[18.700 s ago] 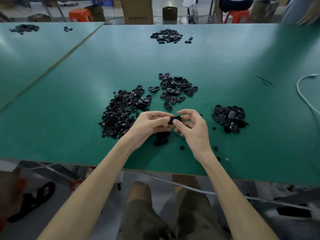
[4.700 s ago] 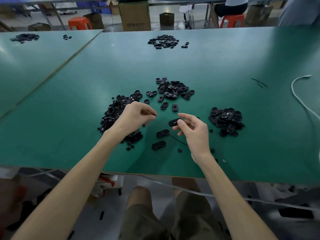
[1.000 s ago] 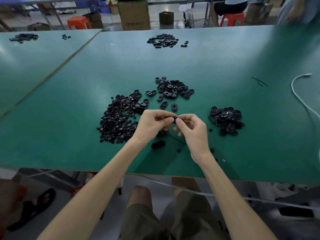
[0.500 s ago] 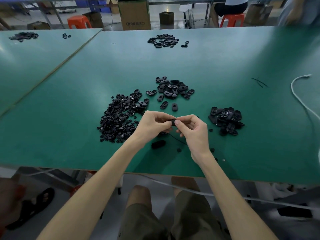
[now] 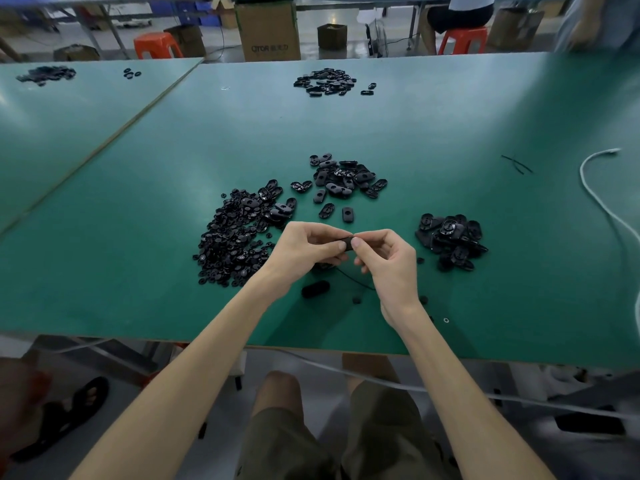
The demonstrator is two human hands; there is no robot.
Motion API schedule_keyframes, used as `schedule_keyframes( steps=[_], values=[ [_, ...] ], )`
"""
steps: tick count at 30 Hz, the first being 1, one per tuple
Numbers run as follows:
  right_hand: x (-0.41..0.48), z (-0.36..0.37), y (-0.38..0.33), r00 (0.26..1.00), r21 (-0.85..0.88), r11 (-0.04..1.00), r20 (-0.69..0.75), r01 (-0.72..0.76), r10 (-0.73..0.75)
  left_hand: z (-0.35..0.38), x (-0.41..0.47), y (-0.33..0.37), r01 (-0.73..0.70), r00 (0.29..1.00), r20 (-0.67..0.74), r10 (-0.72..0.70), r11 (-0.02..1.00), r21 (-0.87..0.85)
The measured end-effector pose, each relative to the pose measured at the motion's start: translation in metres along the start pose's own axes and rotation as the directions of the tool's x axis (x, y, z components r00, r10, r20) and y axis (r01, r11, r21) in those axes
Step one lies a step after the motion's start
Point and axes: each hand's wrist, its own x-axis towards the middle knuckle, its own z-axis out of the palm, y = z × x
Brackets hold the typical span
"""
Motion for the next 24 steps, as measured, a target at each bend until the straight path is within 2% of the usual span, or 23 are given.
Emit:
schedule_keyframes(
  steps=[19, 24],
  values=[
    [0.000, 0.001, 0.000, 1.000, -0.047, 0.999, 0.010, -0.010, 0.011, 0.000, 0.000, 0.000, 0.011, 1.000, -0.017, -0.011, 0.999, 0.050],
    [0.000, 0.003, -0.001, 1.000, -0.027, 1.000, -0.030, -0.006, 0.005, 0.000, 0.005, 0.009, -0.070, 0.996, -0.044, 0.076, 0.991, 0.116]
  ],
)
